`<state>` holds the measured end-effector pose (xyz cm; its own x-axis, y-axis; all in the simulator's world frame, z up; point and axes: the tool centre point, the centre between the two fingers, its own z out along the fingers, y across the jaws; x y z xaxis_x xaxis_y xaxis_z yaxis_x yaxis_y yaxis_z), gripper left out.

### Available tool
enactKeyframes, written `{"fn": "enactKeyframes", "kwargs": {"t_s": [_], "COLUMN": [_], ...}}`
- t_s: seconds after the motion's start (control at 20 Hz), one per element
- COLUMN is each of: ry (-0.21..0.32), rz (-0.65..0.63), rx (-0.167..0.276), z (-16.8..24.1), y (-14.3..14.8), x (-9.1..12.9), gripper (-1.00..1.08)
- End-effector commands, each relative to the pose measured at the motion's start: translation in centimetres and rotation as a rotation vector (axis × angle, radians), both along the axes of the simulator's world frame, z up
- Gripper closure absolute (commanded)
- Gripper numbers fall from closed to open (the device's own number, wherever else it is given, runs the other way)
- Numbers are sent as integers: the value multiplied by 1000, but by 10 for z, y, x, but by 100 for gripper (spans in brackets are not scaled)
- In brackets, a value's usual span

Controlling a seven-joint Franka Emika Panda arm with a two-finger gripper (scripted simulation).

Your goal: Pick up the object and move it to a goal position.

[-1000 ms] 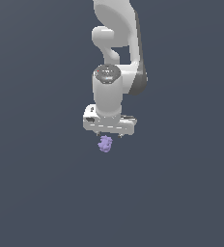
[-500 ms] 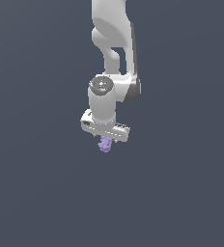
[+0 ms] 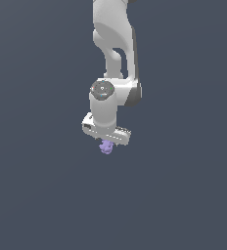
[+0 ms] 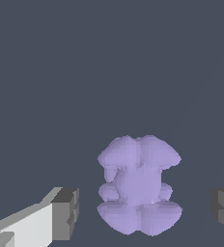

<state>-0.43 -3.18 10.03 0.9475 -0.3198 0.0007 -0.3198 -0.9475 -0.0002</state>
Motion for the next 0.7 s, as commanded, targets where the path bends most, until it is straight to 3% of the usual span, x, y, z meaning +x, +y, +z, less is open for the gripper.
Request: {"fn": "enactKeyframes", "kwargs": {"t_s": [0.0,0.5,0.55,0.65], "ry": [1,1,1,1], "rz": [-2,-5,-5,-5], "rx": [0,0,0,0], "z": [-11,-42,-42,-42], "y": [0,-1,-1,-1], "x": [-1,0,0,0], "gripper": [-92,-92,108,108]}}
